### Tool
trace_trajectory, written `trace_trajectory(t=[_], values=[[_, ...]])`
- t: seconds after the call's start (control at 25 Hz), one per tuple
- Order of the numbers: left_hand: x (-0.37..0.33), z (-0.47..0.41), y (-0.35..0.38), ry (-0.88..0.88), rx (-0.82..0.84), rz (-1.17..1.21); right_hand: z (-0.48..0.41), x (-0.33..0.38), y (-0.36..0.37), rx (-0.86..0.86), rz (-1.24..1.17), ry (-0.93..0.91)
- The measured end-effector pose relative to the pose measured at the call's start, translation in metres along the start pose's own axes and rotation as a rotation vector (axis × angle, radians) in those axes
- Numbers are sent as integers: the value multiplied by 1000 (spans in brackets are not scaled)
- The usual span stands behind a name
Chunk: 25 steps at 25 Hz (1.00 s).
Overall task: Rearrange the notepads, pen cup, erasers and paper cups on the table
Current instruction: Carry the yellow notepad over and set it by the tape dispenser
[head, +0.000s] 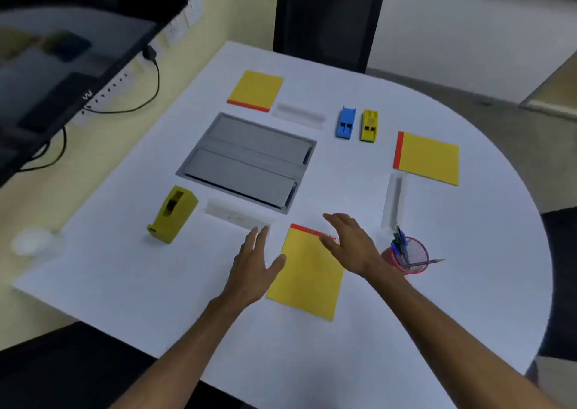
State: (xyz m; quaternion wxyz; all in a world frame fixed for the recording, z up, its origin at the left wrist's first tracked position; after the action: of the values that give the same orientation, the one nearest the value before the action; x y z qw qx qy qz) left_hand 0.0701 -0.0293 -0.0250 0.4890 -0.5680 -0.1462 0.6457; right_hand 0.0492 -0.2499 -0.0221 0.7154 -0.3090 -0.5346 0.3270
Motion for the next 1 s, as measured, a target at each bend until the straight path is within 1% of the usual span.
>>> trace_trajectory(t=[0.08,0.16,0.32,0.48,0.6,0.68,0.76,0.92,1.0], values=[[13,-8,30,-79,53,1,-9,-23,18,58,6,62],[27,-8,66,-142,148,-44,-14,-49,40,141,42,116],[50,-12,120,-212,243,-159,-30,-83,65,216,138,162],[51,-9,141,-190,180,-379,-41,-94,74,229,252,156],[50,-10,143,-152,112,-469,-48,-98,79,197,330,126],[51,-11,143,-154,103,-486,-51,-100,81,173,361,113],[52,-11,144,-155,99,-474,-55,-103,83,162,345,112],[56,-10,146,-157,77,-439,-62,-108,81,196,337,156],[56,-9,147,-157,70,-429,-62,-108,74,208,291,190]])
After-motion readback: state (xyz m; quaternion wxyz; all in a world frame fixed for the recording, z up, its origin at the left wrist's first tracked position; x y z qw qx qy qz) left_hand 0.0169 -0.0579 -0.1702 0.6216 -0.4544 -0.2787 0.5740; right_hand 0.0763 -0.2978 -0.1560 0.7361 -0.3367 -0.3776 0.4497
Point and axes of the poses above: each hand's wrist, its own z-axis away from the middle knuckle, its own y-axis out of the palm, x = y × z, the point moved 8 cm from there along -z, towards the middle knuckle, and after that the axes turned 5 degrees about -z, right-handed, at the moved point
